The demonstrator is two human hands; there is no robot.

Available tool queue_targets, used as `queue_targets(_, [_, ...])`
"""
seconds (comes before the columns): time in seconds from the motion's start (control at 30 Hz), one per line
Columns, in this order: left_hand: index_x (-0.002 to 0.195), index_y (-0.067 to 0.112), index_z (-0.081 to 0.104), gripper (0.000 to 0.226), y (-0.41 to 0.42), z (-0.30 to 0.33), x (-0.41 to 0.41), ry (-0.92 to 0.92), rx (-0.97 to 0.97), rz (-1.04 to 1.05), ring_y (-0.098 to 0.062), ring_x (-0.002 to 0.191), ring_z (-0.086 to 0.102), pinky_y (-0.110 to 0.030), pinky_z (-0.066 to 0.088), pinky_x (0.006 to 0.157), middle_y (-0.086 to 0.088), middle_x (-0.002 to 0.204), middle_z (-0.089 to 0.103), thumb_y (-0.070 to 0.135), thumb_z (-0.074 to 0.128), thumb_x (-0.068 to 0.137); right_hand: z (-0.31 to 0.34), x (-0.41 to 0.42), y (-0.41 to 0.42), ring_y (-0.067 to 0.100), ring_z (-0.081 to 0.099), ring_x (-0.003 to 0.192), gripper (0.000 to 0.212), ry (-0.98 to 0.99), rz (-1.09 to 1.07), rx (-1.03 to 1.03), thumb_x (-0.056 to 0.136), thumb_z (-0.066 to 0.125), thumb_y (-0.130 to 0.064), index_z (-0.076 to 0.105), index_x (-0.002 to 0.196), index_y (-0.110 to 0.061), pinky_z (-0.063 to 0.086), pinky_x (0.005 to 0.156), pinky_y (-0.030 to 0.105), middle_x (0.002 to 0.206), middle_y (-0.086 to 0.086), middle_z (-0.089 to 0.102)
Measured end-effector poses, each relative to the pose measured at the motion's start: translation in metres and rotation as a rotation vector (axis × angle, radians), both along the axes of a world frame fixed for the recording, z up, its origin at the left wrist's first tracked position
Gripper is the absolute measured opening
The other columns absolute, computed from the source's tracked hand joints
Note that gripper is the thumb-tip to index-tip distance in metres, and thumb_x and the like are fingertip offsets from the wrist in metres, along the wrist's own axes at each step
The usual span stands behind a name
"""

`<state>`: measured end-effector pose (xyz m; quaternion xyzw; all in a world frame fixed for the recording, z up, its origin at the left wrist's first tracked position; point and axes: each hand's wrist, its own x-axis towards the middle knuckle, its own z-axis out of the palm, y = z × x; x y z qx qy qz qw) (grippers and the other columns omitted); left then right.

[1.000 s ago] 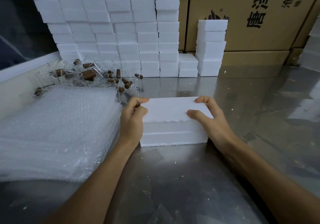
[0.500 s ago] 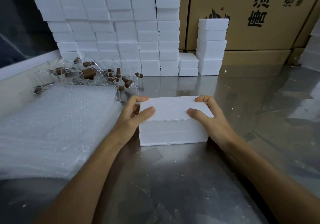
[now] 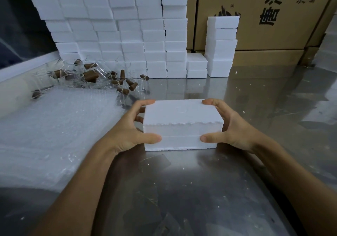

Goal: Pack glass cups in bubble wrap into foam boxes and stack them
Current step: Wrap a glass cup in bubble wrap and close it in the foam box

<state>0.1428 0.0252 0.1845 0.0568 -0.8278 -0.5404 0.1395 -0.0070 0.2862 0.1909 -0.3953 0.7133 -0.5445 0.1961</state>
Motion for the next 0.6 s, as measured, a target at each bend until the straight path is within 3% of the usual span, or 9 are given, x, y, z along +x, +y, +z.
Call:
queue_targets(0.13, [0.119, 0.058, 0.049, 0.088, 0.0044, -0.0005, 0.0003, 0.035, 0.007, 0.013, -0.013, 0.115, 0.055, -0.034, 0.058, 0.088, 0.009, 0.128, 0.055, 0.037, 0.087, 0.042, -0.0003, 0.0019, 0.0, 0.015, 0.06, 0.118, 0.083, 0.006, -0.008, 0.008, 0.067, 0.087, 0.003, 0.048, 0.13, -0.034, 0.055, 0.096, 0.035, 0.132, -0.003, 0.057])
queue_targets(0.4, [0.123, 0.05, 0.048, 0.089, 0.0041, 0.0007, 0.0021, 0.018, 0.092, -0.024, -0.021, 0.121, 0.053, -0.047, 0.055, 0.094, 0.005, 0.13, 0.053, 0.033, 0.086, 0.044, 0.0016, 0.0019, 0.0013, 0.008, 0.06, 0.12, 0.092, -0.044, 0.019, -0.034, 0.059, 0.088, -0.01, 0.047, 0.139, -0.029, 0.052, 0.101, 0.033, 0.137, -0.004, 0.059])
queue_targets(0.6, [0.124, 0.052, 0.049, 0.089, 0.003, 0.0003, 0.0015, 0.018, 0.117, -0.041, -0.022, 0.124, 0.051, -0.048, 0.054, 0.096, 0.004, 0.132, 0.052, 0.032, 0.085, 0.045, 0.0024, -0.0002, 0.0028, 0.003, 0.06, 0.116, 0.087, -0.007, 0.021, 0.014, 0.065, 0.088, 0.0, 0.048, 0.136, -0.033, 0.053, 0.095, 0.025, 0.135, -0.007, 0.058])
